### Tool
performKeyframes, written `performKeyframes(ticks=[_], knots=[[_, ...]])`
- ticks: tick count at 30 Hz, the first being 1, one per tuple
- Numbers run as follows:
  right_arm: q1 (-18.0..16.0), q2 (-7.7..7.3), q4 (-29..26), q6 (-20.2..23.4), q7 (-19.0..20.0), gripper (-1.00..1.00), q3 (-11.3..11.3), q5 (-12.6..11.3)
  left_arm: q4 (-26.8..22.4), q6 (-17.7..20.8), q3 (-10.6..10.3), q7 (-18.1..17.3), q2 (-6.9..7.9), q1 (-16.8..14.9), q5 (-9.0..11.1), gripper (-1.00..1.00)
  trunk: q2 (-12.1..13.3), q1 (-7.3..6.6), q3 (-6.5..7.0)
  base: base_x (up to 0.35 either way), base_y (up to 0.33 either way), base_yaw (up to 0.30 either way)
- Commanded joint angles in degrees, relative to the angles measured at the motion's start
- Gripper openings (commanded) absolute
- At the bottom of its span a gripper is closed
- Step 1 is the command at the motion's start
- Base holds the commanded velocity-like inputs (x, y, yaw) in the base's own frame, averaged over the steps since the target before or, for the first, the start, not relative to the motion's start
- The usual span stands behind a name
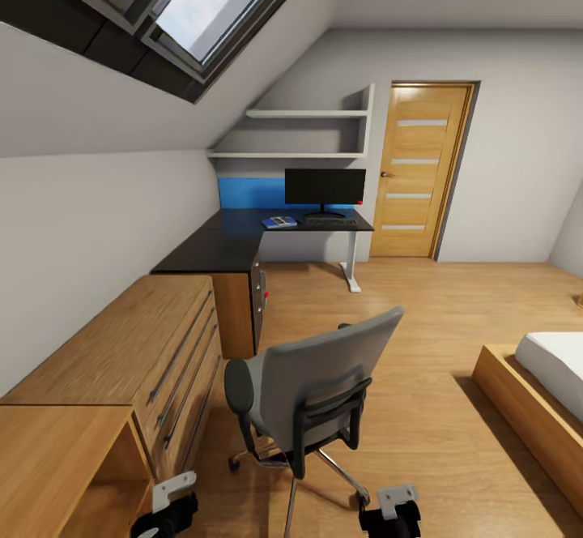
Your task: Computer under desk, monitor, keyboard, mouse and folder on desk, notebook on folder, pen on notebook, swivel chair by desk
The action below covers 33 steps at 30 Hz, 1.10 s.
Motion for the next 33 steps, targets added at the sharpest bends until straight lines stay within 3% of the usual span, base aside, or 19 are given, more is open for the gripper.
performKeyframes(ticks=[1, 2, 5, 9, 33], knots=[[-0.2, -0.06, 0.1, -0.4, -0.2, 1.00, 0.5, -0.5, 0.7, -0.1, 0.1, 0.0, -0.04, -0.2, 0.3, 1.00, -0.5, 0.22, -0.25, 0.000, 0.000, 0.000], [-0.4, -0.71, 3.4, -5.7, 0.0, 1.00, 0.5, -0.5, 3.3, -2.9, 0.1, 0.0, -0.17, -0.8, 0.2, 1.00, -0.9, 0.44, -0.43, 0.000, 0.000, 0.000], [-0.5, 0.67, 7.5, -8.9, 0.3, 1.00, 0.6, -0.3, 4.2, -3.8, 0.1, 0.0, -0.26, -0.9, 0.1, 1.00, -2.1, 1.10, -0.97, 0.000, 0.000, 0.000], [-0.5, 0.98, 8.6, -11.6, 0.4, 1.00, 0.5, -0.5, 4.5, -4.1, 0.1, 0.0, -0.31, -1.0, 0.1, 1.00, -3.7, 1.98, -1.69, 0.000, 0.000, -0.019], [-0.5, 1.02, 8.8, -12.5, 0.4, 1.00, 0.5, -0.5, 6.0, -4.3, 0.1, 0.0, -0.63, -1.0, 0.0, 1.00, -13.3, 7.25, -5.99, 0.000, 0.000, -0.012]])
